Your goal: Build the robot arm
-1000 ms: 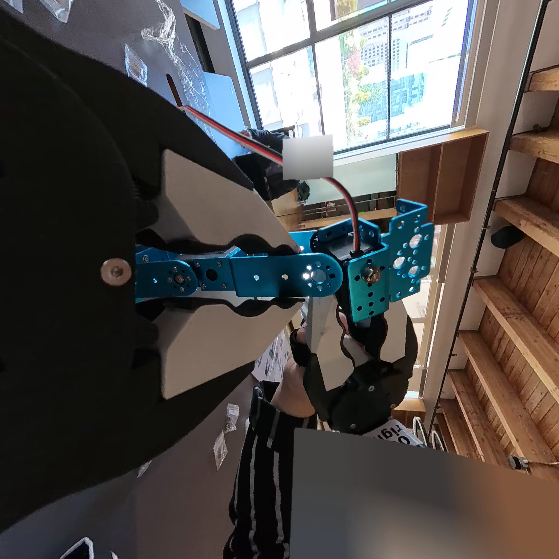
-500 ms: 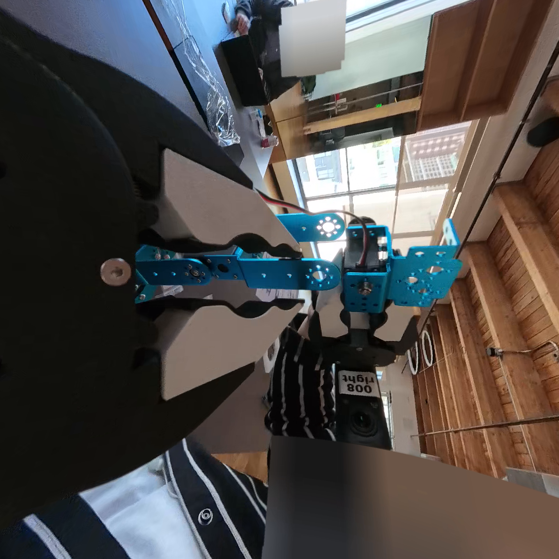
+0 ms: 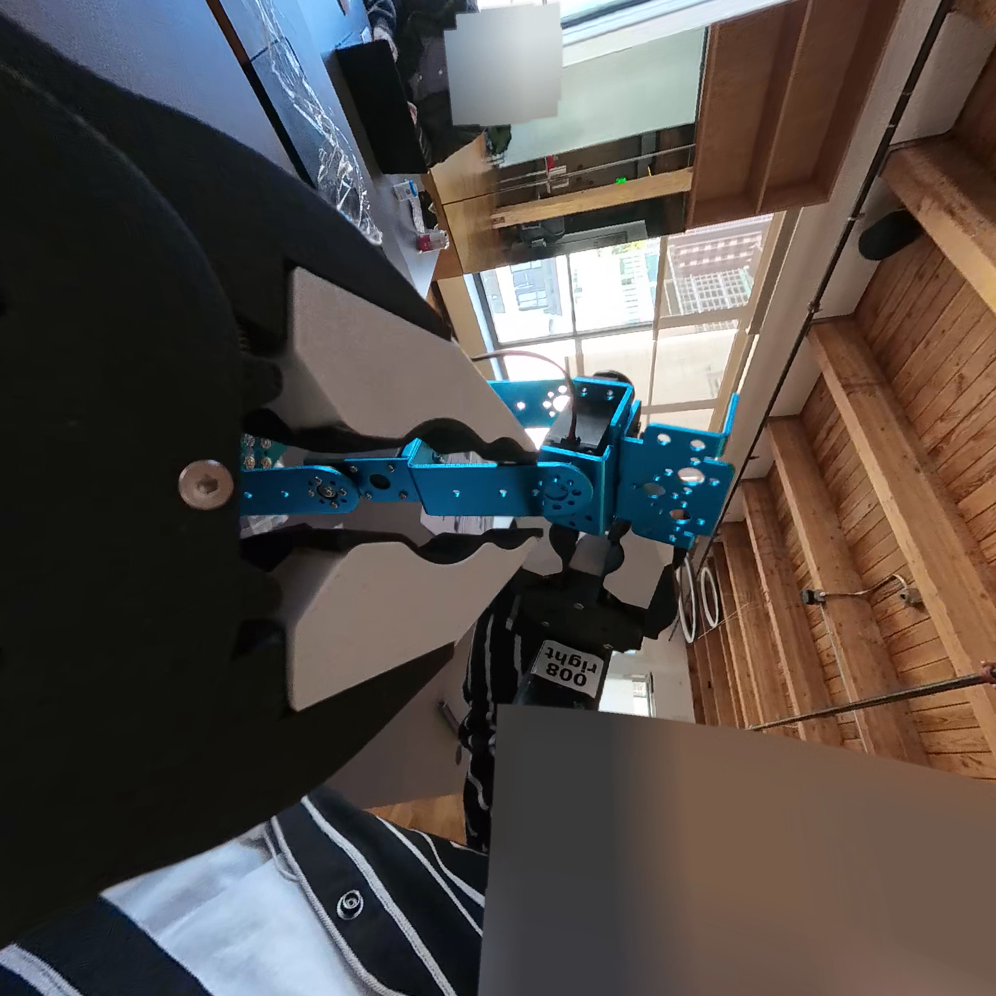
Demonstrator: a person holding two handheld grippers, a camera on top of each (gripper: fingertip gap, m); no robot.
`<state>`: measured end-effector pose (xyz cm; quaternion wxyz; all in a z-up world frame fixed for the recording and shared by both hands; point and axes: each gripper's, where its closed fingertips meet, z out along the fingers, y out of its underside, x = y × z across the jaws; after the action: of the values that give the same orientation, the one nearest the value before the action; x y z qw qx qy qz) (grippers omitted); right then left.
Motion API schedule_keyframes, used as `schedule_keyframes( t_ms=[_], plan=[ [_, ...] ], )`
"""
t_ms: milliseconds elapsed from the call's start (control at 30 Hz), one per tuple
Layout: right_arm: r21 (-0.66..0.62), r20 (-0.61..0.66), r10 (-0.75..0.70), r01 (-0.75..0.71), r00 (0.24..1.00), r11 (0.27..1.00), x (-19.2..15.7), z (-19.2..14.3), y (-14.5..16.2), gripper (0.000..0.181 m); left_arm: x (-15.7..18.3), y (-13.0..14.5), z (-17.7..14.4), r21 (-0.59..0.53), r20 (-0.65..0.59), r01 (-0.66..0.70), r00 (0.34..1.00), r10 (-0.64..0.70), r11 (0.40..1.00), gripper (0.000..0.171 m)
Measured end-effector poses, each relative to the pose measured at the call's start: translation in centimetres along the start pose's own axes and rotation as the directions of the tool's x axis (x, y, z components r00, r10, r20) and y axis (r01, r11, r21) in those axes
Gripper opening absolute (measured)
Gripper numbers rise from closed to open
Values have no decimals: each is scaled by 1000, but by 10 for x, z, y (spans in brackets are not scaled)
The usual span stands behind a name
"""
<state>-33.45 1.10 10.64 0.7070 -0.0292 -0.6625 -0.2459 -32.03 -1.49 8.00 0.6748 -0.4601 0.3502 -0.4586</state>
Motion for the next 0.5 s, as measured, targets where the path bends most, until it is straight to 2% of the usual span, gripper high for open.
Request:
schedule_keyframes(
  t_ms=[233,300,500],
  plan=[
    [16,-37,-20,20,999,1000,-2,0,-4,28,-4,3,-1,2,83,-74,994,74,997,19],
    [20,-47,-1,2,999,1000,-2,-1,-4,28,-10,2,-3,-4,153,-105,983,105,994,33],
    [12,-66,45,-44,997,999,-2,-1,-4,29,-4,-9,-8,14,239,-166,958,158,986,36]
  ],
)
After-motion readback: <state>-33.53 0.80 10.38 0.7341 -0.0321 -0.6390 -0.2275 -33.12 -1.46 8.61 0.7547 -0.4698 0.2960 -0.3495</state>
